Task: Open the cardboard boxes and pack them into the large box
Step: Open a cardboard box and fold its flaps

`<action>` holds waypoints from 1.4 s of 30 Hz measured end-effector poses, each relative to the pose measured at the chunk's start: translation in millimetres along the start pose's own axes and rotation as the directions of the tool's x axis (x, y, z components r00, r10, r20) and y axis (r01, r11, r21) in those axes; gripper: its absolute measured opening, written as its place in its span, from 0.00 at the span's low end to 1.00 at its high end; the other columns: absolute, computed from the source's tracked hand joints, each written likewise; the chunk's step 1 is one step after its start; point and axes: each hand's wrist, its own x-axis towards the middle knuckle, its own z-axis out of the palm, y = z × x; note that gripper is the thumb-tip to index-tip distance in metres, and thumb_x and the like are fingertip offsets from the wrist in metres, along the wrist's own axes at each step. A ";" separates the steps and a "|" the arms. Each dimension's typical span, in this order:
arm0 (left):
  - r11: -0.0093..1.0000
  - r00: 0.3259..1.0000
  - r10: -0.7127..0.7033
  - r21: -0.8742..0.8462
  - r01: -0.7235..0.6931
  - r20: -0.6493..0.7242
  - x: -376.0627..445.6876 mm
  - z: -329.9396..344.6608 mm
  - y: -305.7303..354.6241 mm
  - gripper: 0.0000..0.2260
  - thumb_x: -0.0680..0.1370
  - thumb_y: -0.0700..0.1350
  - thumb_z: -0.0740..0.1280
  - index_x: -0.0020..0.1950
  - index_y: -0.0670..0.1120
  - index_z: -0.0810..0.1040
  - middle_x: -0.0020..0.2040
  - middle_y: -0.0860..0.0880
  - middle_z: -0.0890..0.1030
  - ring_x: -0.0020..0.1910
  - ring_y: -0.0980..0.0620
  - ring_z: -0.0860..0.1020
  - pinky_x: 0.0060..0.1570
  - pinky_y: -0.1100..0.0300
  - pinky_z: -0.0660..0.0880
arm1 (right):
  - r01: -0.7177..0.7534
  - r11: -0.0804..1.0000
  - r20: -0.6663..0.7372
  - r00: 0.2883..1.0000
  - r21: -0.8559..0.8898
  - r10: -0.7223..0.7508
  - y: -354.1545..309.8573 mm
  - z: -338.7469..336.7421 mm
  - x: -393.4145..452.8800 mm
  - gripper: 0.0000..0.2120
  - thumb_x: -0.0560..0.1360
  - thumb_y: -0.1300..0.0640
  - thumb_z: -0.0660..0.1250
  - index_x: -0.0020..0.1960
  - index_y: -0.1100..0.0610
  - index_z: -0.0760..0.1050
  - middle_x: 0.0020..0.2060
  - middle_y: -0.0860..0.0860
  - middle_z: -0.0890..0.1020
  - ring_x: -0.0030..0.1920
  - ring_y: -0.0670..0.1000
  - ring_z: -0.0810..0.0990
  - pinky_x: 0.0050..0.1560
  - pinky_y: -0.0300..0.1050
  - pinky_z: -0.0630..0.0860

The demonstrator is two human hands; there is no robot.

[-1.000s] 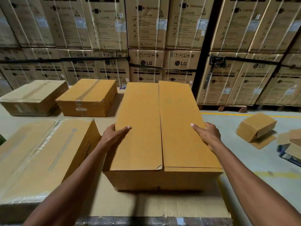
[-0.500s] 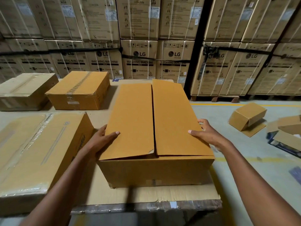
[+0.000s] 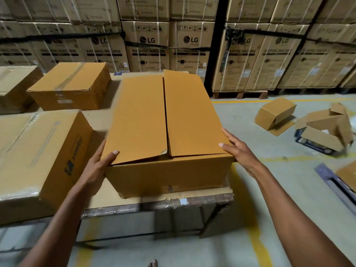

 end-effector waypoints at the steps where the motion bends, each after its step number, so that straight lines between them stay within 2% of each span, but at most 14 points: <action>1: 1.000 1.000 0.004 -0.007 -0.004 0.004 -4.1 2.5 -3.1 0.28 0.80 0.49 0.68 0.77 0.66 0.64 0.71 0.55 0.75 0.66 0.50 0.77 0.55 0.55 0.80 | 0.012 1.000 -0.010 1.000 0.005 -0.012 1.4 -4.2 -7.9 0.31 0.80 0.49 0.69 0.78 0.36 0.61 0.81 0.42 0.59 0.80 0.50 0.56 0.78 0.53 0.57; 4: 1.000 1.000 0.015 -0.010 -0.015 0.009 -14.7 8.8 -9.9 0.32 0.77 0.53 0.72 0.78 0.64 0.62 0.76 0.53 0.71 0.71 0.47 0.73 0.65 0.47 0.75 | 0.029 0.999 -0.028 0.999 0.013 -0.029 6.2 -13.7 -27.0 0.30 0.80 0.50 0.68 0.79 0.37 0.62 0.81 0.44 0.59 0.80 0.49 0.57 0.78 0.53 0.56; 6: 1.000 1.000 0.003 -0.016 -0.003 0.016 -21.4 13.8 -10.7 0.33 0.76 0.54 0.73 0.78 0.65 0.63 0.76 0.53 0.70 0.72 0.47 0.72 0.62 0.49 0.77 | 0.026 1.000 -0.034 0.999 0.012 -0.025 9.1 -17.0 -35.8 0.31 0.80 0.49 0.68 0.79 0.37 0.61 0.81 0.44 0.60 0.80 0.49 0.56 0.77 0.52 0.57; 9: 0.999 1.000 0.008 -0.033 -0.007 0.028 -32.6 21.6 -11.1 0.29 0.79 0.50 0.69 0.78 0.65 0.64 0.73 0.54 0.74 0.69 0.50 0.75 0.52 0.57 0.82 | 0.039 0.999 -0.038 0.999 0.012 -0.039 12.7 -19.9 -45.9 0.31 0.80 0.49 0.68 0.79 0.39 0.61 0.81 0.44 0.59 0.81 0.49 0.56 0.75 0.49 0.58; 11: 0.999 0.999 0.009 -0.042 -0.007 0.032 -38.5 24.4 -12.1 0.28 0.80 0.49 0.68 0.78 0.65 0.64 0.73 0.54 0.74 0.69 0.50 0.75 0.49 0.57 0.83 | 0.045 0.999 -0.039 0.998 0.011 -0.045 13.4 -22.3 -50.7 0.30 0.80 0.50 0.68 0.79 0.39 0.61 0.81 0.44 0.59 0.81 0.48 0.56 0.73 0.46 0.59; 14: 0.998 1.000 -0.008 -0.065 0.008 0.010 -43.7 26.8 -13.9 0.32 0.77 0.52 0.71 0.79 0.64 0.62 0.76 0.52 0.71 0.72 0.47 0.73 0.51 0.55 0.83 | 0.039 0.999 -0.042 0.998 0.010 -0.038 13.9 -25.3 -54.3 0.30 0.80 0.49 0.68 0.79 0.38 0.62 0.81 0.43 0.60 0.81 0.48 0.56 0.71 0.44 0.59; 18: 0.996 1.000 -0.003 -0.085 0.002 -0.018 -46.3 30.1 -16.0 0.34 0.75 0.53 0.72 0.79 0.63 0.62 0.76 0.51 0.71 0.72 0.47 0.73 0.52 0.56 0.83 | 0.034 0.999 -0.055 0.998 0.006 -0.034 13.1 -25.8 -55.6 0.29 0.80 0.48 0.68 0.79 0.37 0.62 0.80 0.43 0.60 0.81 0.49 0.56 0.71 0.46 0.59; 23: 0.996 1.000 0.000 -0.088 0.000 -0.005 -45.6 28.9 -18.7 0.35 0.74 0.55 0.74 0.78 0.64 0.63 0.75 0.52 0.72 0.71 0.47 0.74 0.60 0.49 0.80 | 0.040 0.999 -0.075 0.996 0.005 -0.040 13.3 -24.5 -59.8 0.29 0.81 0.48 0.67 0.79 0.37 0.62 0.80 0.43 0.60 0.80 0.48 0.56 0.70 0.44 0.59; 38: 0.994 1.000 0.008 -0.110 -0.010 -0.017 -53.3 31.0 -23.8 0.31 0.78 0.52 0.71 0.79 0.62 0.63 0.74 0.53 0.74 0.71 0.48 0.74 0.55 0.54 0.82 | 0.040 0.999 -0.092 0.995 -0.006 -0.040 13.5 -22.9 -69.6 0.29 0.81 0.48 0.67 0.79 0.38 0.62 0.80 0.44 0.60 0.80 0.50 0.57 0.70 0.45 0.59; 42: 0.999 1.000 0.006 -0.047 -0.007 -0.013 -56.6 28.9 -21.5 0.33 0.76 0.57 0.72 0.78 0.63 0.63 0.75 0.53 0.73 0.72 0.48 0.73 0.57 0.53 0.81 | 0.029 0.999 -0.092 0.995 -0.018 -0.030 11.9 -24.1 -70.8 0.28 0.80 0.47 0.67 0.78 0.37 0.63 0.80 0.45 0.61 0.80 0.50 0.58 0.73 0.49 0.60</action>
